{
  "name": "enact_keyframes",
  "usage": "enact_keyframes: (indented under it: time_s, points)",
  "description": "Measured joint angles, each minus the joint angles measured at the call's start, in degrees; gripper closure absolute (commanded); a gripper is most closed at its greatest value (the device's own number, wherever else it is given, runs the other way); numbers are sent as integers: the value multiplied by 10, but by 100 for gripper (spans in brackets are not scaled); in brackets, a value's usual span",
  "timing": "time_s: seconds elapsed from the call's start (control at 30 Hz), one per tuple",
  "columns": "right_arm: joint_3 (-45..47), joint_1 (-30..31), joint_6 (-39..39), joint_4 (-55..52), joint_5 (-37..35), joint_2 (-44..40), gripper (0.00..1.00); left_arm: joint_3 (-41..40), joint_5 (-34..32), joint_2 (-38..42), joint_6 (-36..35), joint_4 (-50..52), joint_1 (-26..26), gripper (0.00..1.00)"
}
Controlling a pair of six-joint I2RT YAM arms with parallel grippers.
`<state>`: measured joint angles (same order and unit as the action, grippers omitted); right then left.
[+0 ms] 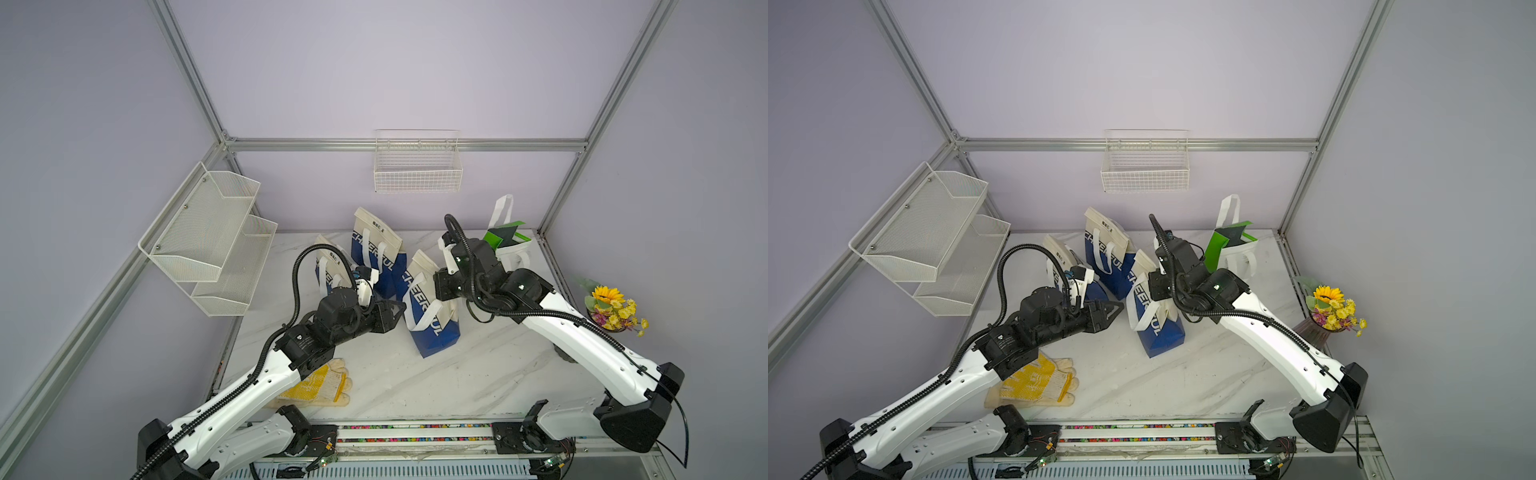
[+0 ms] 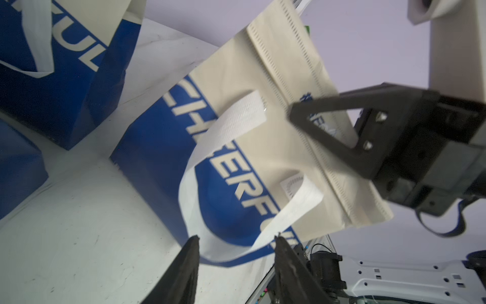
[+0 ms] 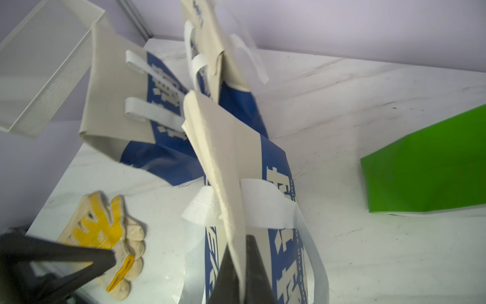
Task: Open the takeout bag
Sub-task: Move the takeout bag to the center of the board.
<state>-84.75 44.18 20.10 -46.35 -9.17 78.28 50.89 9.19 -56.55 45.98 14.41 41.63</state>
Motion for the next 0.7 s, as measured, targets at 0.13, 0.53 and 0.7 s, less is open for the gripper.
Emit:
enact_keyframes:
  time_s: [0.13, 0.53, 0.7]
  points:
    - [12, 49, -14, 1, 2, 1, 100, 0, 8, 6, 16, -29, 0, 48]
    - [25, 64, -37, 3, -15, 5, 69, -38, 20, -9, 57, -99, -23, 47]
    - [42, 64, -21, 20, -17, -9, 50, -38, 31, -24, 62, -123, -26, 46]
